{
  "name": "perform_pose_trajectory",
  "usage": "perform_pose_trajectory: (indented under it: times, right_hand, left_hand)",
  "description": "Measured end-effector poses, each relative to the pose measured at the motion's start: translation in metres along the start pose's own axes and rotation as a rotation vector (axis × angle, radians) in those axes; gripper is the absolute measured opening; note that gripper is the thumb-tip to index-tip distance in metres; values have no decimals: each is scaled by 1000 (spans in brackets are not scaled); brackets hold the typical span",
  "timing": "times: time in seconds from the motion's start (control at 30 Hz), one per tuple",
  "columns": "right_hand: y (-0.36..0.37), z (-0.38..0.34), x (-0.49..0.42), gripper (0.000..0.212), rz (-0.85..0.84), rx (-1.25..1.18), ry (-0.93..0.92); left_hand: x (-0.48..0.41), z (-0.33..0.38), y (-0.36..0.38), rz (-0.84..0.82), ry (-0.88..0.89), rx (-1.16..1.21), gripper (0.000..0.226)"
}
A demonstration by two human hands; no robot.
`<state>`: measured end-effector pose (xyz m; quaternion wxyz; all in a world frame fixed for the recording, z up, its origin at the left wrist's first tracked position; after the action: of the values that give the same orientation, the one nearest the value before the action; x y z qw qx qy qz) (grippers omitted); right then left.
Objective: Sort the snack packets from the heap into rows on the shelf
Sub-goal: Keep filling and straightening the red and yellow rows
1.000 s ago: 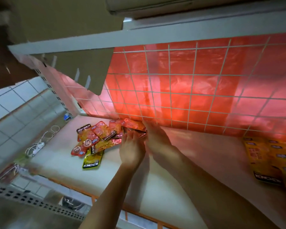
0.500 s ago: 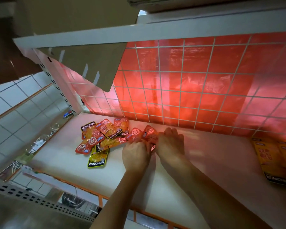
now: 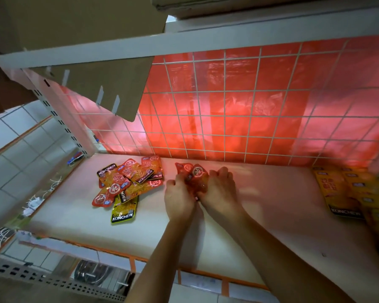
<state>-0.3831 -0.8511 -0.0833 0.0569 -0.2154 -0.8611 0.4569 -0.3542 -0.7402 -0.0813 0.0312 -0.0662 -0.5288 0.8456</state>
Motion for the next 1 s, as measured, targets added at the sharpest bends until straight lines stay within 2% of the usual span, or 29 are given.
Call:
perform_pose_trajectory:
  times: [0.13,0.3,0.53,0.67,0.73,0.8,1.0]
  right_hand:
    - [-15,13,15,59,98,-186,168]
    - [-56,45,41,48,283,-409,289]
    - [-145,113,101,40,493,-491,343]
    - [-195,162,156,34,587,-594,358]
    - [-223,191,189,38,635,-578,382]
    - [-251,223,223,38,664,-531,411]
    - [-320,310,311,18,748,-512,442]
  left_hand:
    - [13,16,1,33,110,269,43]
    - [30,58,8,63,204,502,40]
    - [99,141,29,-13,305,636,45]
    - [161,192,40,-9,430,653,30]
    - [195,218,48,-21,461,641,22]
    - [234,246,58,-61,463,634,18]
    - [337,325,97,-227,496,744,22]
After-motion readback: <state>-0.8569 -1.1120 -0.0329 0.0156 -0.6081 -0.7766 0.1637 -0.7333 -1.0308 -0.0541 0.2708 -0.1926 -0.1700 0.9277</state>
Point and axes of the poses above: each hand's wrist, its own x-axis away from the middle knuckle, its own y-axis out of the palm, z = x × y, the point moved 2 cm from there along -x, towards the middle knuckle, and after that the axes turned 9 degrees about -x, right-handed, at the moved point
